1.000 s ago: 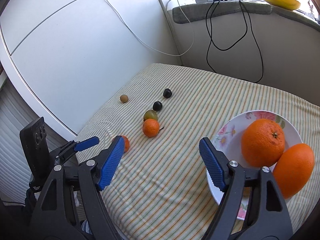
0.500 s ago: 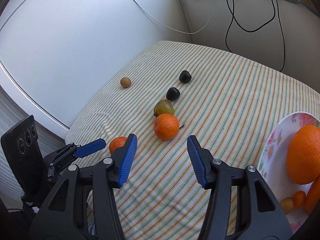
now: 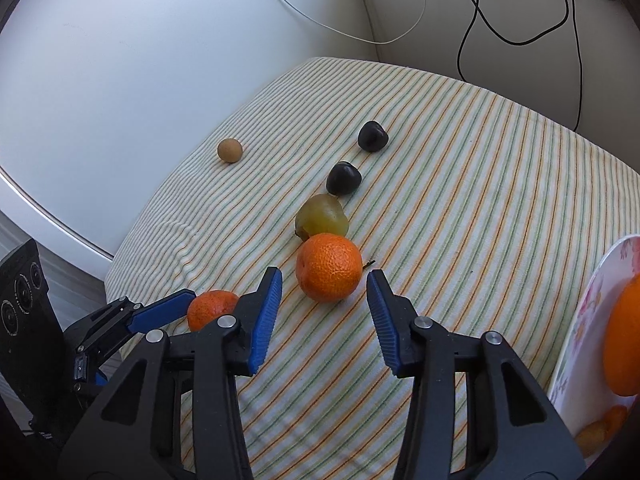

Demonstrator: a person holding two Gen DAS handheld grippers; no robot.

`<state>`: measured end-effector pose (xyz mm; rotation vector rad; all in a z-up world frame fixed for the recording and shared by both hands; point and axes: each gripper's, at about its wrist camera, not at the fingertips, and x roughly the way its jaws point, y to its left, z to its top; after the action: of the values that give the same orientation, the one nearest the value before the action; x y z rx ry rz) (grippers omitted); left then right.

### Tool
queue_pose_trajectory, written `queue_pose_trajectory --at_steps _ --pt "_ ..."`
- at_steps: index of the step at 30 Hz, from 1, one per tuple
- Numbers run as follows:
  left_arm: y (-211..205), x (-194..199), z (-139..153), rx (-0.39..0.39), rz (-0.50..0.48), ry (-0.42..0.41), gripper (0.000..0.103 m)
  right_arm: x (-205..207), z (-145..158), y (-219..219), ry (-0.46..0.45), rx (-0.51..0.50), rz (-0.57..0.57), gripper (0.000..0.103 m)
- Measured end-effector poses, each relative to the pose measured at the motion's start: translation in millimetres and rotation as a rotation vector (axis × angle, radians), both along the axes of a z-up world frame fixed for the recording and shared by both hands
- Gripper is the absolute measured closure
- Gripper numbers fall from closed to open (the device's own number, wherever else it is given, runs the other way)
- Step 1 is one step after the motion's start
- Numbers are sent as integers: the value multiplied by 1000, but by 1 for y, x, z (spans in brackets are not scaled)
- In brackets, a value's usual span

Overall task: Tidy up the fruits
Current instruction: 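Grasp a tangerine with the left tool while the right tool grasps the other tangerine, then carry the tangerine in the left tool while the right tool carries its tangerine to the plate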

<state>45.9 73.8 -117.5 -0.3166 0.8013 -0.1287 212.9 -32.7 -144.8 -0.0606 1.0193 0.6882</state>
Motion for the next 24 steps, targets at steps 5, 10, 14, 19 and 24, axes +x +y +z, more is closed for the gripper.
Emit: queue_pose_trajectory --at_steps 5,10,14,19,24 --pt "0 2 0 4 0 -1 56 3 -2 0 9 3 -3 59" --pt "1 1 -2 0 -4 -4 63 7 -4 5 9 -6 0 64" --pt "-2 0 0 20 -7 -16 68 8 -3 9 6 -18 9 66" --pt "-1 -1 1 14 -3 -21 68 6 -1 8 1 -3 7 67" --pt "1 -2 5 5 -1 -27 68 -2 8 -1 -18 12 6 67"
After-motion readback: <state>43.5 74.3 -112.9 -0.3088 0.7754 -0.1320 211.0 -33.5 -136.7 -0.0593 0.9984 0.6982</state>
